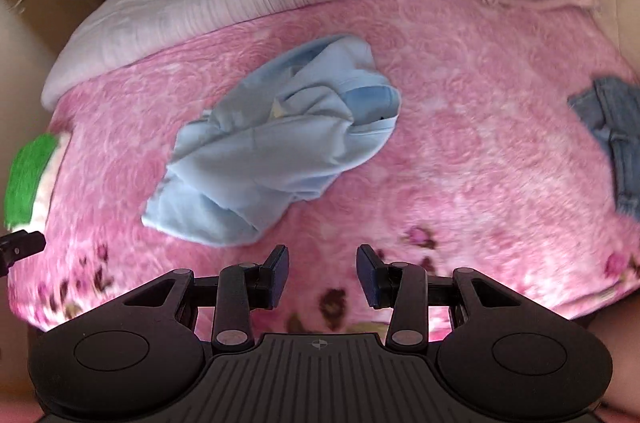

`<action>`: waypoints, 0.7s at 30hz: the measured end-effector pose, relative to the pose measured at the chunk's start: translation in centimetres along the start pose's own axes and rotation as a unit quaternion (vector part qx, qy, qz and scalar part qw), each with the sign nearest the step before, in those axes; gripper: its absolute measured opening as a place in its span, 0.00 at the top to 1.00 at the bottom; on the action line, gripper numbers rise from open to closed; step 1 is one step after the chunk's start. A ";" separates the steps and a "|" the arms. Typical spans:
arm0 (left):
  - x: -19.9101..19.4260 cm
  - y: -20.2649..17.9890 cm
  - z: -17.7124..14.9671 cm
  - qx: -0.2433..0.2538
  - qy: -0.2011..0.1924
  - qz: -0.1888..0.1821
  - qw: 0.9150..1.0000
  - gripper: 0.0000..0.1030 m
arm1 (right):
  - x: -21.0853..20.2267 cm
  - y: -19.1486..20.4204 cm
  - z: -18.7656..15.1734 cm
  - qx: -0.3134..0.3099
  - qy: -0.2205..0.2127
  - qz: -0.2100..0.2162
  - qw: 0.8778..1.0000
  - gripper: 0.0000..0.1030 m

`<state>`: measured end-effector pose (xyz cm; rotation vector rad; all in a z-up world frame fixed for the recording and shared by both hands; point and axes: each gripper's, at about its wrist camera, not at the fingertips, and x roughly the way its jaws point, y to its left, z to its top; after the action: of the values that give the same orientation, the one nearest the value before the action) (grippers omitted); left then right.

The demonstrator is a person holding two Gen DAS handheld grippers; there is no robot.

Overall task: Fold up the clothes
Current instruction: 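Move both open grippers toward the crumpled light blue sweatshirt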

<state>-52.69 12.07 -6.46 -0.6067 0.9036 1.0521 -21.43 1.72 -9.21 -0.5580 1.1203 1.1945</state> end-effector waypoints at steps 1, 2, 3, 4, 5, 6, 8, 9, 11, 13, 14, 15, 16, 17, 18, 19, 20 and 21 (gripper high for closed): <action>0.6 1.1 1.0 0.008 0.004 -0.005 1.000 0.71 | 0.5 0.8 0.5 0.012 0.001 -0.005 1.000 0.60; 1.1 2.0 1.8 0.015 0.006 -0.010 1.000 0.71 | 0.9 1.5 1.0 0.024 0.003 -0.010 1.000 0.60; 1.6 3.0 2.6 0.022 0.007 -0.015 1.000 0.71 | 1.4 2.3 1.5 0.035 0.004 -0.015 0.999 0.60; 2.1 3.9 3.3 0.029 0.008 -0.020 0.999 0.71 | 2.0 2.9 1.9 0.045 0.005 -0.018 0.999 0.60; 2.7 4.8 4.0 0.035 0.010 -0.024 0.999 0.71 | 2.6 3.5 2.3 0.055 0.006 -0.021 0.998 0.60; 3.4 5.6 4.6 0.039 0.014 -0.027 0.999 0.71 | 3.0 4.1 2.6 0.064 0.007 -0.025 0.998 0.60; 4.6 6.7 5.5 0.047 0.020 -0.035 0.998 0.71 | 4.0 5.4 3.2 0.080 0.009 -0.034 0.996 0.60; 5.3 7.3 5.9 0.051 0.023 -0.039 0.998 0.71 | 4.5 6.0 3.5 0.089 0.010 -0.038 0.995 0.60; 6.5 8.2 6.6 0.059 0.029 -0.049 0.997 0.71 | 5.5 6.9 3.7 0.104 0.013 -0.042 0.994 0.60; 7.8 9.1 7.2 0.068 0.034 -0.058 0.995 0.71 | 6.7 7.6 3.9 0.121 0.018 -0.046 0.991 0.60; 8.6 9.5 7.5 0.071 0.038 -0.062 0.995 0.71 | 7.4 7.8 3.9 0.130 0.022 -0.049 0.990 0.60; 9.3 9.8 7.7 0.073 0.042 -0.066 0.994 0.71 | 8.1 7.8 3.8 0.139 0.028 -0.051 0.989 0.60; 10.1 10.1 7.9 0.074 0.046 -0.070 0.994 0.71 | 8.9 7.8 3.8 0.148 0.035 -0.054 0.987 0.60; 10.8 10.3 8.0 0.076 0.052 -0.074 0.993 0.71 | 9.7 7.9 3.7 0.158 0.041 -0.056 0.985 0.60; 11.6 10.5 8.1 0.077 0.057 -0.078 0.992 0.71 | 10.4 7.9 3.7 0.168 0.047 -0.056 0.983 0.60; 12.4 10.6 8.2 0.079 0.063 -0.082 0.992 0.71 | 11.2 7.7 3.7 0.179 0.053 -0.057 0.981 0.60; 13.2 10.6 8.3 0.081 0.068 -0.086 0.991 0.71 | 12.0 7.6 3.6 0.190 0.059 -0.057 0.978 0.60; 13.9 10.7 8.2 0.084 0.073 -0.090 0.990 0.71 | 12.7 7.5 3.7 0.199 0.063 -0.057 0.976 0.60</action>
<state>-56.90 29.28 -14.30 -0.6170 1.0330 0.7694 -27.48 12.81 -17.62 -0.3858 1.3743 0.8148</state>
